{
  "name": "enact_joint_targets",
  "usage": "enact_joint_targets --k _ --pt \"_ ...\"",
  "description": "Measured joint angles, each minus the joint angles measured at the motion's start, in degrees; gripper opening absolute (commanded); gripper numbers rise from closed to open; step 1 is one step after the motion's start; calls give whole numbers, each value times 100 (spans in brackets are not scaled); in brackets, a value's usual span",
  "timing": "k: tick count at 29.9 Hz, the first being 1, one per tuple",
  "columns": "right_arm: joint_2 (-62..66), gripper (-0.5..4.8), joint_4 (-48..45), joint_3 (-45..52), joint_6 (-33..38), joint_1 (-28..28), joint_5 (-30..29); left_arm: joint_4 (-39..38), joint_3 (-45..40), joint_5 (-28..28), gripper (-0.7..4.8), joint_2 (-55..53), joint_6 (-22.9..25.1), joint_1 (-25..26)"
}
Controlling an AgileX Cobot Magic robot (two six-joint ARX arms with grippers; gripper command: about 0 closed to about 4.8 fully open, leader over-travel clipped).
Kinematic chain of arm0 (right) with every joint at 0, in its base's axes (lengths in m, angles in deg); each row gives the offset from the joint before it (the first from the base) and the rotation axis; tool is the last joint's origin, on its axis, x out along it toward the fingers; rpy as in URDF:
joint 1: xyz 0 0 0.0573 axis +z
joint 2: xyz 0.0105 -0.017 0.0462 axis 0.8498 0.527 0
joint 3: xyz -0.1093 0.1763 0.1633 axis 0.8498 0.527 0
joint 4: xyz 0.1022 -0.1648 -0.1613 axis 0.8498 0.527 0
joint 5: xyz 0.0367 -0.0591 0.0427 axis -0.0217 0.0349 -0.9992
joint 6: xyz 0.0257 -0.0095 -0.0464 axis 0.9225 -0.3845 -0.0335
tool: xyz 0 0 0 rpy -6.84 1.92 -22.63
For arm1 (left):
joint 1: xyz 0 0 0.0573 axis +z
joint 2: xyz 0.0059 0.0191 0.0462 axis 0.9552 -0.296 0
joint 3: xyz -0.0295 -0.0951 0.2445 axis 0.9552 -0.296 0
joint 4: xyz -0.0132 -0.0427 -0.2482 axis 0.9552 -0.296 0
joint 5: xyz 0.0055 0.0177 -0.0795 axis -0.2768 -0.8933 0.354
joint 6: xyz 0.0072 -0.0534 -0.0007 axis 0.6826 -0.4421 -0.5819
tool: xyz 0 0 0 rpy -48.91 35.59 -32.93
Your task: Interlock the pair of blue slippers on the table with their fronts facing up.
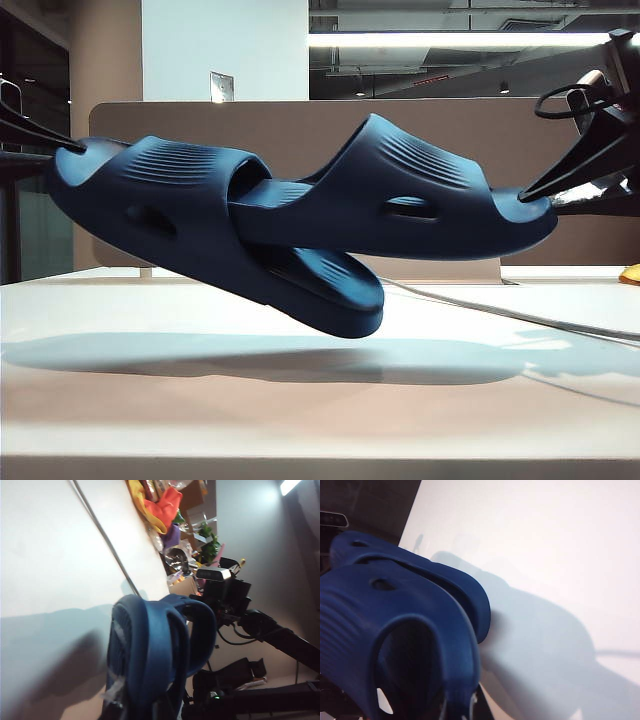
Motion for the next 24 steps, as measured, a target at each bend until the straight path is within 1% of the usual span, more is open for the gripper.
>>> enact_joint_targets --k 3,7,11,16,24 --pt "0 11 -2 0 -109 0 83 37 0 138 -5 0 -33 -2" --pt "-2 12 -2 0 -251 9 293 258 0 227 -5 0 -273 -9" --pt "-2 11 -24 0 -306 9 426 374 0 284 -5 -2 -348 -52" --pt "46 10 -181 0 -310 20 560 476 0 337 -5 -2 -417 -190" --pt "361 9 -297 0 -326 243 894 647 28 468 -5 -2 -538 -433"
